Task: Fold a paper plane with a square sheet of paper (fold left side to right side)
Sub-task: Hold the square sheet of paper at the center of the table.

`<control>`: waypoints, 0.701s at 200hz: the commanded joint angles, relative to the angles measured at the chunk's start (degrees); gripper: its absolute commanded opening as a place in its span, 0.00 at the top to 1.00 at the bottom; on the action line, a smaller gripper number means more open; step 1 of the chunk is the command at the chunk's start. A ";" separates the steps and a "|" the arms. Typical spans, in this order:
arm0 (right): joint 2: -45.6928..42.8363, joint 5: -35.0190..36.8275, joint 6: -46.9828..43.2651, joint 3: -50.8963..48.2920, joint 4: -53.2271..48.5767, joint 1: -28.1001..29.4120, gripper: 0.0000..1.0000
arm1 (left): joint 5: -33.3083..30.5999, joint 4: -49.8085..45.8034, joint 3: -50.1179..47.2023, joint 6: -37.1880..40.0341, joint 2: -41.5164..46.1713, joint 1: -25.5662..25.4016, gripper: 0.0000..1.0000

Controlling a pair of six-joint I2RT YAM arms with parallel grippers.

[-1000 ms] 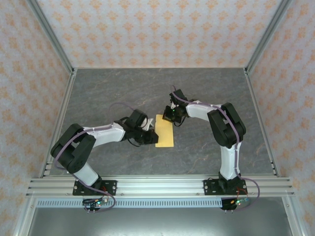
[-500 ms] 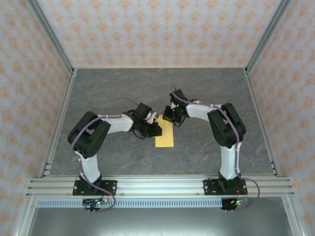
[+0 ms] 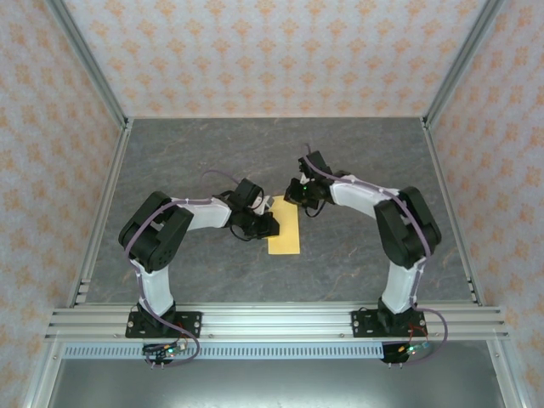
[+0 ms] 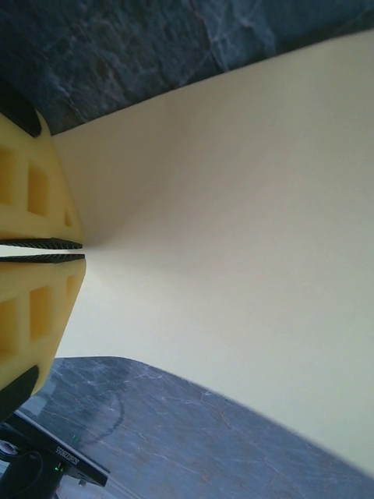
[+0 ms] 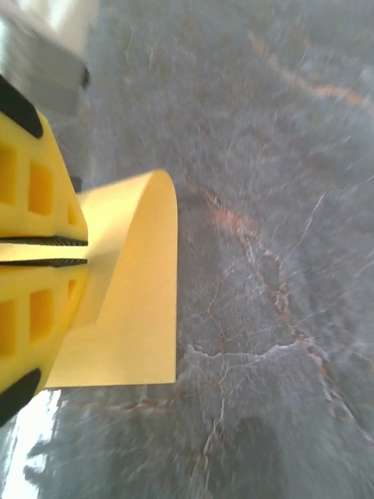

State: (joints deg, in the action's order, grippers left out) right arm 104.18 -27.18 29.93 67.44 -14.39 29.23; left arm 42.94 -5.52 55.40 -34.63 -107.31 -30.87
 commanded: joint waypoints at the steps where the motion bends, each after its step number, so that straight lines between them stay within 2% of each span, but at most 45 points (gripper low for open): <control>1: -7.19 3.49 -0.93 -3.78 -2.73 0.30 0.82 | -3.65 -1.30 -1.50 -0.87 -1.19 -0.77 0.87; 37: -13.60 -1.21 -0.35 -12.43 -5.07 2.24 0.89 | -4.35 -1.49 -1.27 -1.30 -0.89 -0.98 0.87; 71: -12.84 -8.22 2.15 -18.02 -2.67 5.94 0.94 | -4.66 -1.67 -0.79 -1.58 -0.78 -1.42 0.87; 98: -9.72 -8.42 2.11 -18.45 -3.78 8.03 0.94 | -4.77 -1.63 -0.52 -1.84 -0.67 -1.59 0.87; 140: -4.75 -5.47 1.42 -17.83 -9.08 8.12 0.94 | -4.55 -1.91 0.65 -2.45 0.77 -1.58 0.87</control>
State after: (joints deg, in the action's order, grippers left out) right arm 96.73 -34.98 31.44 49.12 -18.11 37.10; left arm 41.47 -5.34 55.42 -36.18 -107.13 -31.55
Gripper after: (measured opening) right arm 0.062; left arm 0.129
